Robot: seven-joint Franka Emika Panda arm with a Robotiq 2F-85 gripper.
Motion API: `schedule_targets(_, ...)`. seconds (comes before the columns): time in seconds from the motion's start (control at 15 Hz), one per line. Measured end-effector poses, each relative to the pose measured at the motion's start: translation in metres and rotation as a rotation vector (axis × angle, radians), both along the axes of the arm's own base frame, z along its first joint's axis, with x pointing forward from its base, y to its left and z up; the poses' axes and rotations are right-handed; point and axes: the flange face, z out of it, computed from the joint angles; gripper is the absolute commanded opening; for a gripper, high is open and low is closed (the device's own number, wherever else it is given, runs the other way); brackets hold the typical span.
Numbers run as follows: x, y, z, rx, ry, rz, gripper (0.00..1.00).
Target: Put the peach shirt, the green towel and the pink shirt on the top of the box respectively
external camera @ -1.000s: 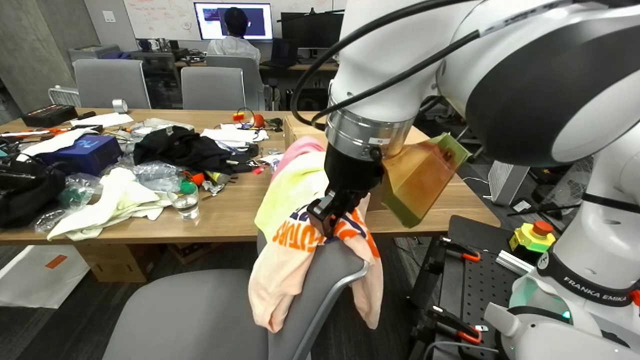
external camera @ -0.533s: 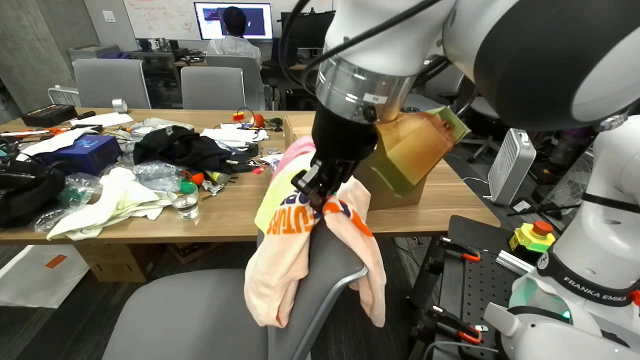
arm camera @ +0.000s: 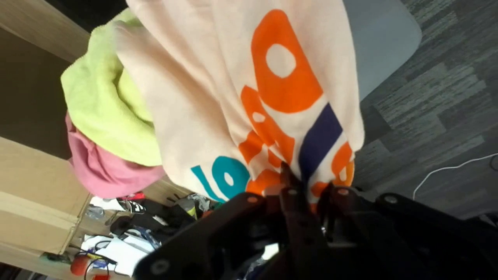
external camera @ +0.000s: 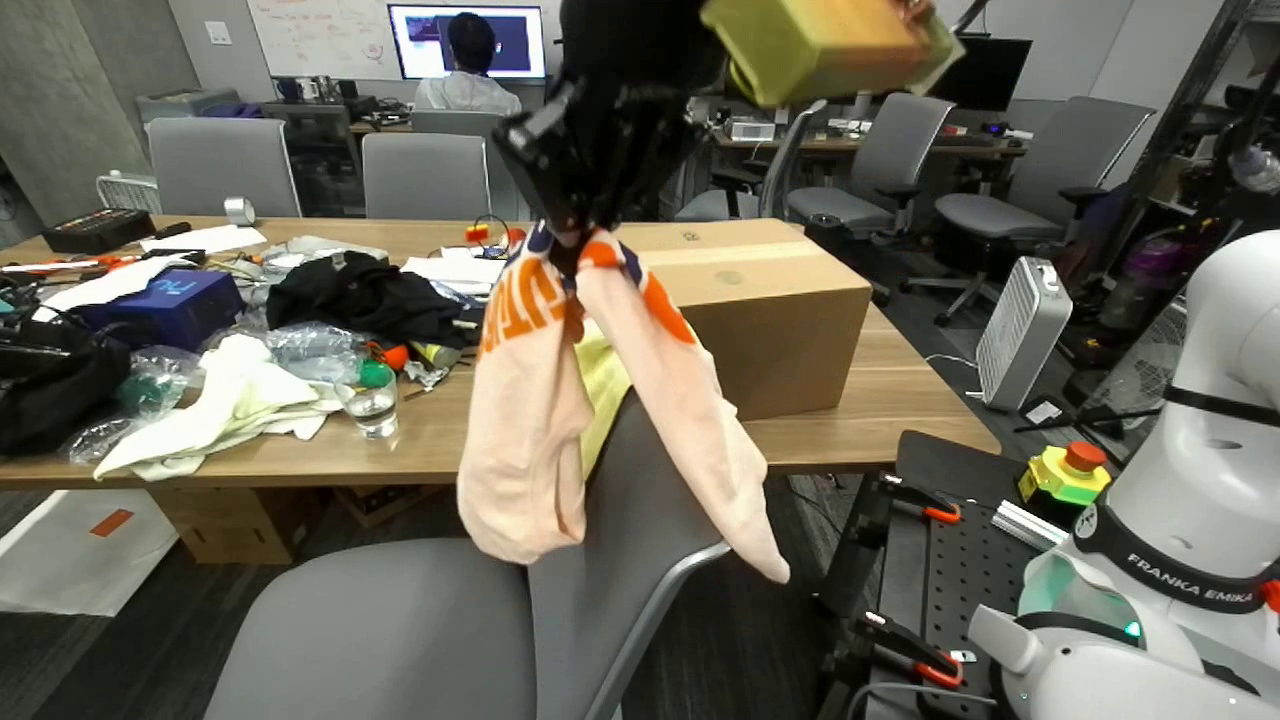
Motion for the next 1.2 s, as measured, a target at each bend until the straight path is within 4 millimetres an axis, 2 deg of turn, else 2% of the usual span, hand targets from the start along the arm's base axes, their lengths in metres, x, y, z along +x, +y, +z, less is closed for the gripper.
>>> schedule_targets(0.2, 0.007, 0.004, 0.048, 0.024, -0.035, -0.014, 0.03)
schedule_targets(0.4, 0.014, 0.006, 0.087, 0.041, -0.045, -0.029, 0.03)
schedule_targets(0.53, 0.021, 0.007, 0.102, 0.041, -0.031, -0.041, 0.03)
schedule_targets(0.73, 0.042, -0.005, 0.108, -0.007, -0.007, -0.081, 0.03)
schedule_targets(0.93, 0.08, -0.043, 0.109, -0.05, 0.014, -0.188, 0.03)
schedule_targets(1.07, 0.104, -0.083, 0.116, -0.056, 0.027, -0.288, 0.03)
schedule_targets(1.2, 0.119, -0.13, 0.134, -0.045, 0.035, -0.394, 0.03)
